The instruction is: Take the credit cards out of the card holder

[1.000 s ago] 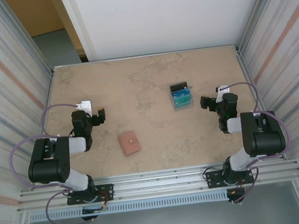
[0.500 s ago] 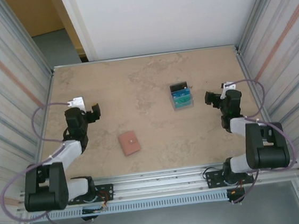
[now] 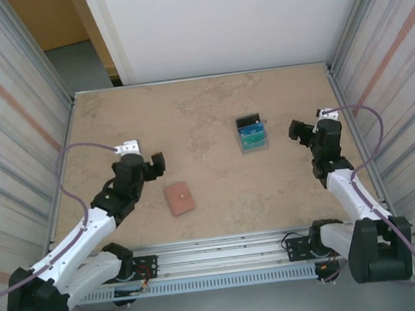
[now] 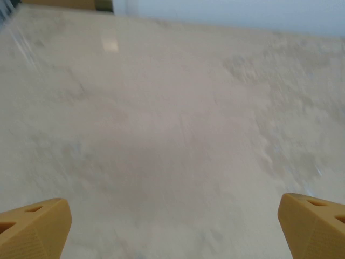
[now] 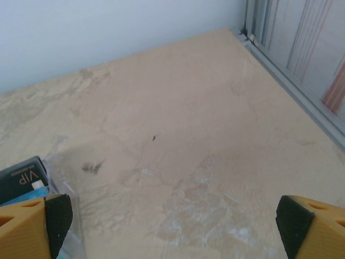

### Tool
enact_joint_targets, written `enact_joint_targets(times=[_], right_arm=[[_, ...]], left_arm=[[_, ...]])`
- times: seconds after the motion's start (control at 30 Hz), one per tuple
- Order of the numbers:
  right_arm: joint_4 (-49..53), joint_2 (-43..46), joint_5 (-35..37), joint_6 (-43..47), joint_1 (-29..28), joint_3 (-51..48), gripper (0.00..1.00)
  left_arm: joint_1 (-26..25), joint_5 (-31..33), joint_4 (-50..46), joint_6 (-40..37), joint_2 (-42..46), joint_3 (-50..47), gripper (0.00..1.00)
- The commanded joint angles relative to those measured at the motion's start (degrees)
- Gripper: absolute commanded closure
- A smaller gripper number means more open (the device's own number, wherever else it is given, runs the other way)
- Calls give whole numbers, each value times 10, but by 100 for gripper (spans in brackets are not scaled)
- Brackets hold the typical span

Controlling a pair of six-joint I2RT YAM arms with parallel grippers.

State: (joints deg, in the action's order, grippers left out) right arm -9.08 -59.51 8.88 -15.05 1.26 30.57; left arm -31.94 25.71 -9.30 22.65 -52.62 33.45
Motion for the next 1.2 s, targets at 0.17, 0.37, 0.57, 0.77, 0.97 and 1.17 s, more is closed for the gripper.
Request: enact_joint_targets(times=[0.17,0.37,0.57,0.77,0.97,1.17], right_arm=[[155,62,52,-45,-27,30,1],[203,91,61,-61,-40,31,1],[214,127,67,-66,-53,11,1],[226,145,65,-67,-57,8,1],[223,150,63,-68,-63,5,1],[219,149,67,-69,-67,2,1]], left_arm=[[-168,88,-183,226,-13,27,1],[-256,60,-218,311,-101,51,1],[-287,59,-284,358,-213,105,1],[-284,33,-264,347,-262,112,1],[-254,-24,-195,337,-269,78,1],[-236,-49,-183,315,-292,79,1]])
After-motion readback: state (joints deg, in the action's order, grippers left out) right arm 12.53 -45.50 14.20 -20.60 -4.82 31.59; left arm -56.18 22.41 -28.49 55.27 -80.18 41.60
